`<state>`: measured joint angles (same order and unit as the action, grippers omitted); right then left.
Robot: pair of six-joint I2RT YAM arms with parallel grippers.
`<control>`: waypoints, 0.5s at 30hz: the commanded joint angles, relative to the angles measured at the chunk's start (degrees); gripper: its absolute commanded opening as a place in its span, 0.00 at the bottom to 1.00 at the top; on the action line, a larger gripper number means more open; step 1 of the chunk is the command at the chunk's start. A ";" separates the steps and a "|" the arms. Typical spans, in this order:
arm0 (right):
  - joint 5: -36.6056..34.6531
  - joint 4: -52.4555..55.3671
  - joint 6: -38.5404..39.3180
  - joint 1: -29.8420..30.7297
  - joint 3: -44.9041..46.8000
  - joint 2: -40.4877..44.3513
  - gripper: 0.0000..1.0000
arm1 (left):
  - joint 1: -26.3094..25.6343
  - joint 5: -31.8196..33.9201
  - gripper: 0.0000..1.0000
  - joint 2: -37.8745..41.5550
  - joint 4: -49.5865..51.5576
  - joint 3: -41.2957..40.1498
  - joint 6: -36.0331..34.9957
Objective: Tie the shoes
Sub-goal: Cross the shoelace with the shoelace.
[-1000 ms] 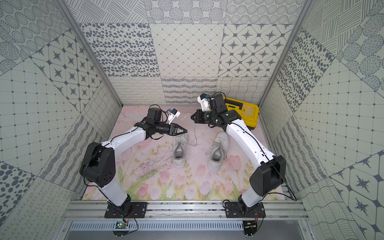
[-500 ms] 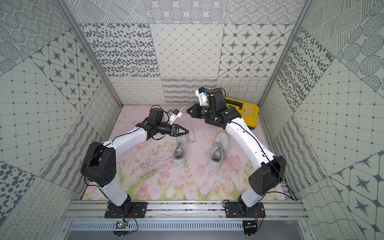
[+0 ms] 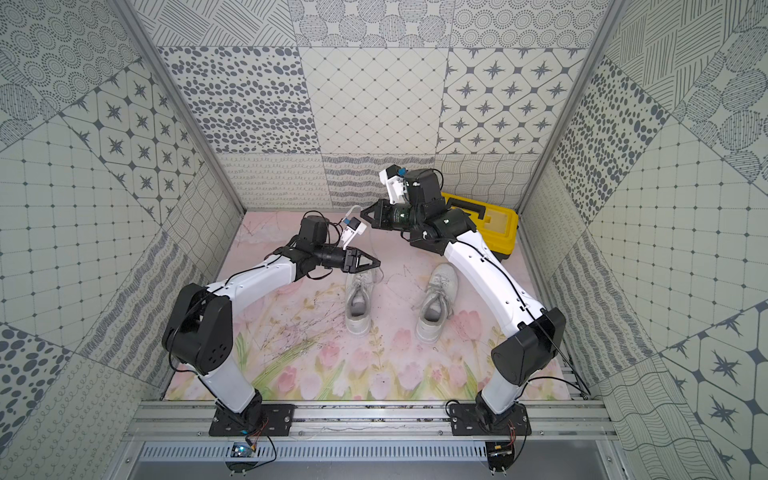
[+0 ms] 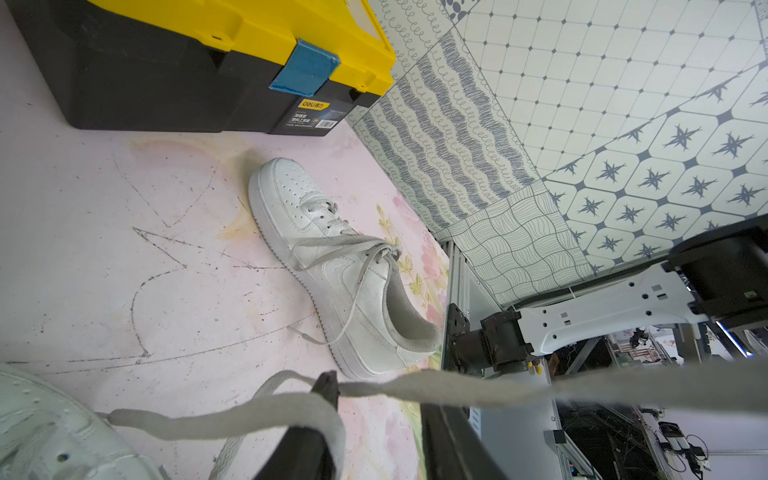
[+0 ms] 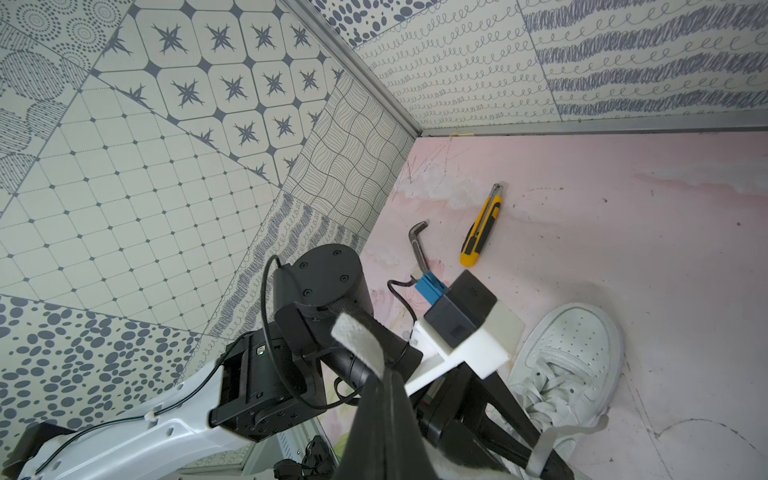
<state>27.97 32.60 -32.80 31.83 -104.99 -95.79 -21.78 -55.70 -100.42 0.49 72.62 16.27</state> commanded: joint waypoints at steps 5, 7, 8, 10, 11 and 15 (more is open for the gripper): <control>0.27 -2.34 -0.64 1.06 -2.68 -1.76 0.00 | -0.54 0.41 0.39 -0.65 -2.41 -0.02 -2.30; 0.41 -2.54 -0.99 1.20 -2.68 -1.85 0.00 | -0.70 0.38 0.39 -0.81 -2.55 0.05 -2.39; 0.50 -2.70 -1.15 1.34 -2.67 -1.94 0.00 | -0.85 0.45 0.39 -0.83 -2.62 0.06 -2.46; 0.53 -2.93 -1.37 1.54 -2.73 -2.01 0.00 | -0.96 0.58 0.39 -0.85 -2.77 0.14 -2.65; 0.51 -2.98 -1.43 1.61 -2.85 -2.03 0.00 | -1.00 0.67 0.39 -0.92 -2.85 0.15 -2.72; 0.68 -3.35 -1.84 1.71 -2.83 -2.03 0.00 | -1.41 1.50 0.39 -0.83 -3.18 0.15 -3.13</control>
<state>28.10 32.27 -34.13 33.17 -106.08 -97.23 -22.72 -54.96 -101.06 0.34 72.62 15.42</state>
